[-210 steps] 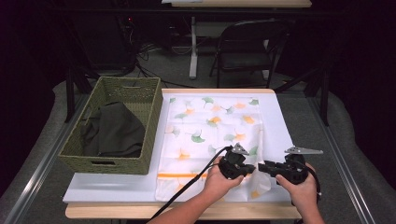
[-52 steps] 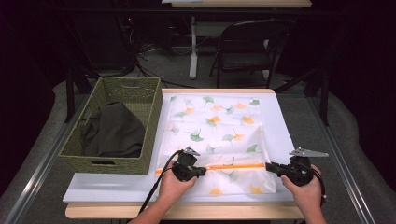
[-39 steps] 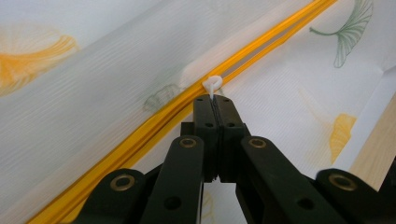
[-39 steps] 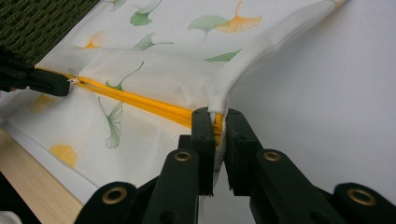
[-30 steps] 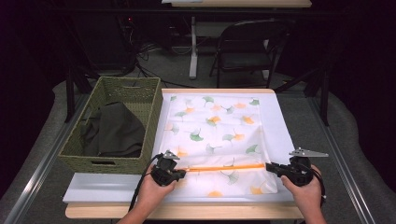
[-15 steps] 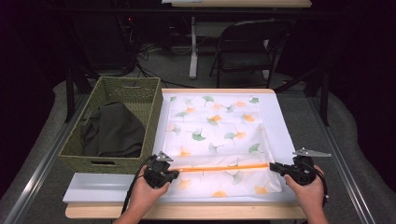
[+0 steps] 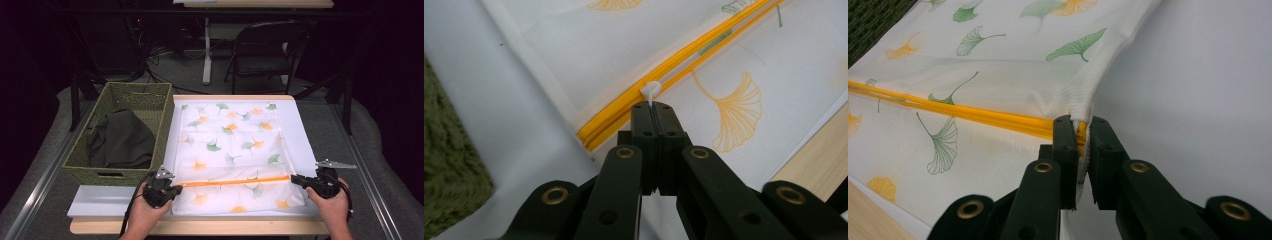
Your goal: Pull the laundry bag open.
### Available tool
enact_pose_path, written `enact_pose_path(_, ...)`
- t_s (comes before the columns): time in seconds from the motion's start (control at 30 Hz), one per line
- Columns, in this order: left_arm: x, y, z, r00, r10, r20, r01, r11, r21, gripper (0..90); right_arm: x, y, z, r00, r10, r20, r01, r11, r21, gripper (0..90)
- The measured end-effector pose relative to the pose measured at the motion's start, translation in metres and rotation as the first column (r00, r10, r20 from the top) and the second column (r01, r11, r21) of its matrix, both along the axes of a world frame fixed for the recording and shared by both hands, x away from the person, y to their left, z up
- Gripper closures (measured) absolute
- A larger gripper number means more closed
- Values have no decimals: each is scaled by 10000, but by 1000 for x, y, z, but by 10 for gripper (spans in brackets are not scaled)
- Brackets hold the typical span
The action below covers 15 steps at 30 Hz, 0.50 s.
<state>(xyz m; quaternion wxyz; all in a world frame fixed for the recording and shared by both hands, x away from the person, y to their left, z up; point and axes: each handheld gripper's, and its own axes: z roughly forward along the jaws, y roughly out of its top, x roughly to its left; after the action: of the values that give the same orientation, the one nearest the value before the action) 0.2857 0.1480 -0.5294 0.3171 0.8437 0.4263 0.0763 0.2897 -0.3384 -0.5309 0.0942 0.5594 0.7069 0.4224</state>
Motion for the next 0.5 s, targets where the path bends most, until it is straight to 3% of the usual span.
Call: enact_pose_path(0.5,-2,23,-1,9986,525,78,-525,9986,-79,895,0,2,0,10000,66,-14,-66,10000,3,832)
